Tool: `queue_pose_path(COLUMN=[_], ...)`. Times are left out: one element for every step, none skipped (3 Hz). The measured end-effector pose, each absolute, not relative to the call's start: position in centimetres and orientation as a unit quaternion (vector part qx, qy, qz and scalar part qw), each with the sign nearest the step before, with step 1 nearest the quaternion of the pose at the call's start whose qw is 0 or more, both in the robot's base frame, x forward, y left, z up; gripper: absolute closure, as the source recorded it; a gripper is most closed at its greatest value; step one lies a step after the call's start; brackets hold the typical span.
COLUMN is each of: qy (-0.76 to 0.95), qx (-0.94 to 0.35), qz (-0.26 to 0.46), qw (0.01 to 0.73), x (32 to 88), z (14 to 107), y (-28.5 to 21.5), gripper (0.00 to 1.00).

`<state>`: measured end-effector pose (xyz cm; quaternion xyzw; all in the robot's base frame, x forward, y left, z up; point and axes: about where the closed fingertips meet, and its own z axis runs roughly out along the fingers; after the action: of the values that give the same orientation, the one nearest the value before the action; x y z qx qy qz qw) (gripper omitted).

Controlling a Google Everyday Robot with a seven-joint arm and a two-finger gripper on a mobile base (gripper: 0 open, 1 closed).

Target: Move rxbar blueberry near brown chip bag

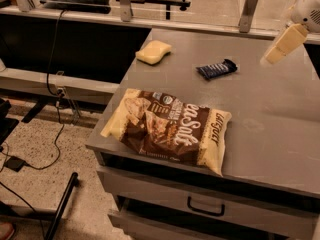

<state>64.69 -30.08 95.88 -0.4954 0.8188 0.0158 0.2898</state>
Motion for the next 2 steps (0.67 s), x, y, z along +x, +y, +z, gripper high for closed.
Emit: queue_pose_path(qy=[0.827,0.828], qx=[-0.454,-0.439], qz=[0.052,0.071], qw=[0.328,0.342], x=[67.2,69.2], z=[93.7,91.3], y=[-31.0,-31.0], gripper=[0.00,0.00])
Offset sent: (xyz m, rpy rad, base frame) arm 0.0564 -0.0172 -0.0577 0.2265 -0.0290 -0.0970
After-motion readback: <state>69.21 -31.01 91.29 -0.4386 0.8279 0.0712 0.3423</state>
